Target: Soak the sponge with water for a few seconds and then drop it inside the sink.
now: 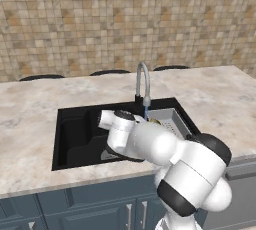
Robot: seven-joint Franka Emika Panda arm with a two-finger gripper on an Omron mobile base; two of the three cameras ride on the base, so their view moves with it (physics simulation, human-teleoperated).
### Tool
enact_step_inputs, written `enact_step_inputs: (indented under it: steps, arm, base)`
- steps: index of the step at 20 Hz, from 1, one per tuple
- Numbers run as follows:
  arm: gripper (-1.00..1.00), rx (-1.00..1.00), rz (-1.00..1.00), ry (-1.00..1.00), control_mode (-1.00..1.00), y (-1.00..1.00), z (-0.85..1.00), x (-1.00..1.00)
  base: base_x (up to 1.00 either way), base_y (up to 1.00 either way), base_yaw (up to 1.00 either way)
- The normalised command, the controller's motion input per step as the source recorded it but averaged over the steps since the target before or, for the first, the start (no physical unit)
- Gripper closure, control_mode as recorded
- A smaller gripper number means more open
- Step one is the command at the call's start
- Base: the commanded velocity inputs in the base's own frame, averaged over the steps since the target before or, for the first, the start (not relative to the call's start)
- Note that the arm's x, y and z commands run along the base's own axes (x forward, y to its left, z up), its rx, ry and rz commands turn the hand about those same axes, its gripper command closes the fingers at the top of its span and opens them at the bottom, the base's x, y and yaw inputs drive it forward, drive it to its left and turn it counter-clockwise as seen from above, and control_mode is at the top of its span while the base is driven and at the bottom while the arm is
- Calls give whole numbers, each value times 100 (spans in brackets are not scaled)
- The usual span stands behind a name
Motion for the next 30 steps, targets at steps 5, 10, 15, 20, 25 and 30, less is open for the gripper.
enact_step_inputs:
  steps: [5, 10, 15, 20, 25, 30]
  arm:
    - [100, 0, 0, 2, -100, 0, 0, 24]
    - [100, 0, 0, 0, -100, 0, -2, 12]
    - [100, 0, 0, 0, -100, 0, -15, 18]
    - [100, 0, 0, 0, -100, -1, -17, 14]
    - [100, 0, 0, 0, -100, -4, -11, 20]
    - [100, 0, 0, 0, -100, -7, -14, 19]
  base:
    - [0, 0, 0]
    - [0, 0, 0]
    - [0, 0, 0]
    - [0, 0, 0]
    - [0, 0, 0]
    - [0, 0, 0]
